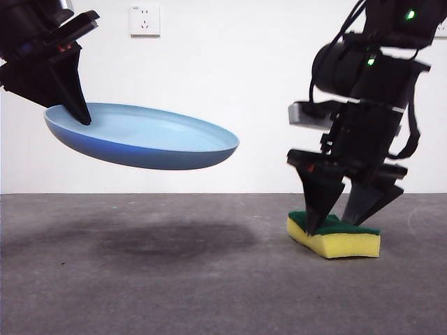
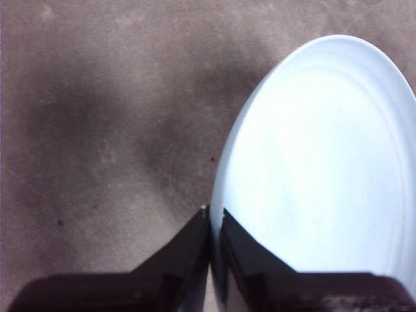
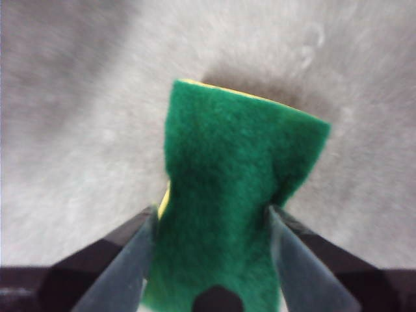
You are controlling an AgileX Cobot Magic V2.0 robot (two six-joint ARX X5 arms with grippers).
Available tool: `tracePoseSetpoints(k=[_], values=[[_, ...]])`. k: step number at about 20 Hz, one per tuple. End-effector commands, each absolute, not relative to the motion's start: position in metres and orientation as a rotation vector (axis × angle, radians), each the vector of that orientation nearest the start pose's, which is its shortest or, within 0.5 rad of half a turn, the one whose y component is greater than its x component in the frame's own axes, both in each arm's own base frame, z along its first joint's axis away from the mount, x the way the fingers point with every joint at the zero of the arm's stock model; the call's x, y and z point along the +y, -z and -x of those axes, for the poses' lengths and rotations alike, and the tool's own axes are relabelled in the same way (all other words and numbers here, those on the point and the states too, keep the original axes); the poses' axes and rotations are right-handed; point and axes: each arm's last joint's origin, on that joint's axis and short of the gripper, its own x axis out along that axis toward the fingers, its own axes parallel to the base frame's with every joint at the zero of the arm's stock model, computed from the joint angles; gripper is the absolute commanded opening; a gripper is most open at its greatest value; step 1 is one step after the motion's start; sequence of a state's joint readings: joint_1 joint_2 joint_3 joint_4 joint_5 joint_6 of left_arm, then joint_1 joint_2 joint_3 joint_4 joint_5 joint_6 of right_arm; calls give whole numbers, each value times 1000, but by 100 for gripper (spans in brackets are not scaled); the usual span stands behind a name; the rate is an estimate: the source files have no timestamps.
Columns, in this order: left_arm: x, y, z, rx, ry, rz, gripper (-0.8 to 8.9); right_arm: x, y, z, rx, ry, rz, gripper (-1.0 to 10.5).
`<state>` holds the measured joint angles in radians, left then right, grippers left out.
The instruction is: Pick up the plate,pick up the cloth,clean the plate with the cloth
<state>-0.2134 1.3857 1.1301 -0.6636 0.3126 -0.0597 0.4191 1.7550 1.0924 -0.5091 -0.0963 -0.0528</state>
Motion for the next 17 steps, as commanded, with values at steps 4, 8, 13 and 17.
tracePoseSetpoints(k=[4, 8, 13, 17], values=[[-69, -282, -274, 938, 459, 82, -9, 141, -154, -309, 1198, -464, 268, -13], [-68, -281, -276, 928, 363, 29, -9, 141, -156, -309, 1189, -465, 267, -12], [-79, -274, -280, 933, 366, -2, -9, 150, -203, -292, 1046, -512, 240, -12], [-96, -275, -276, 925, 419, -22, -9, 162, -250, -263, 894, -578, 206, -12]])
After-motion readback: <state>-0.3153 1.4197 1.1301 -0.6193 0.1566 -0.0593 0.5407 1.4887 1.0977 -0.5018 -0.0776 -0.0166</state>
